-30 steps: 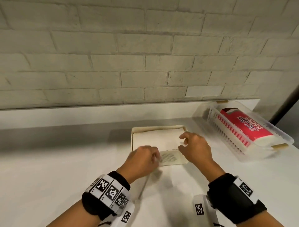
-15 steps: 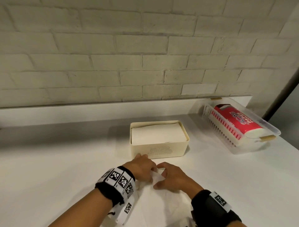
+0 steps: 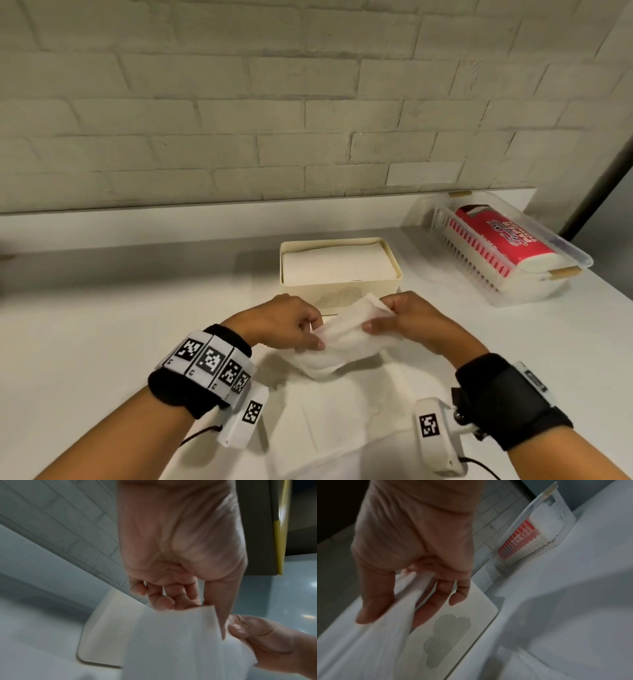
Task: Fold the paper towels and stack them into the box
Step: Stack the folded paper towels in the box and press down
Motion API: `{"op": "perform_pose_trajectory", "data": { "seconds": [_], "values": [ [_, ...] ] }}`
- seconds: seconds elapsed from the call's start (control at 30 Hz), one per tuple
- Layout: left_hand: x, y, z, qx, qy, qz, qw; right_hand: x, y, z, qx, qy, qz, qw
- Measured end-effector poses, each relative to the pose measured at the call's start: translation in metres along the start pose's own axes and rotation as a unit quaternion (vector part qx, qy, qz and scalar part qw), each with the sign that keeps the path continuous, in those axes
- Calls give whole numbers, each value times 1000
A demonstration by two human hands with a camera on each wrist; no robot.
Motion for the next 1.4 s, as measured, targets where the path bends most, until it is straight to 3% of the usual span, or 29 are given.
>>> {"op": "perform_pose_trajectory", "data": {
  "seconds": [0.17,0.33,0.5,0.6,0.73,0.8,1.03,1.13,1.27,1.4],
  "values": [
    [-4,23,4,-23,58,-2,998,3,19,-9,-29,-61,3,998],
    [-6,44,12,-76,227,0,971,11,31,-7,-38,-140,15,989],
    [-27,45,32,-67,258,-59,962,42,28,4,-6,-96,89,991],
    [-41,43,49,-53,224,-108,967,64,24,15,18,-42,123,991],
    [-47,40,72,-40,136,-125,982,85,22,24,50,31,140,988],
    [-48,39,79,-36,149,-138,978,89,22,24,62,51,152,985],
    [-51,34,81,17,48,-121,991,84,24,17,60,194,171,964],
    [-49,32,80,20,-3,-138,990,77,21,10,64,199,183,961],
    [-45,31,81,-8,-33,-161,986,69,12,12,31,179,159,970],
    [-40,26,81,4,-37,-143,989,61,5,22,-19,262,107,959]
  ]
}}
Point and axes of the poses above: each hand's wrist, its own y-axis away from the middle knuckle, its own z-axis out of the palm, x = y × z, the point moved 3 cm from there along -y, towards the middle knuckle, and after that the axes turned 2 degrees about -y, right-handed, at the moved point
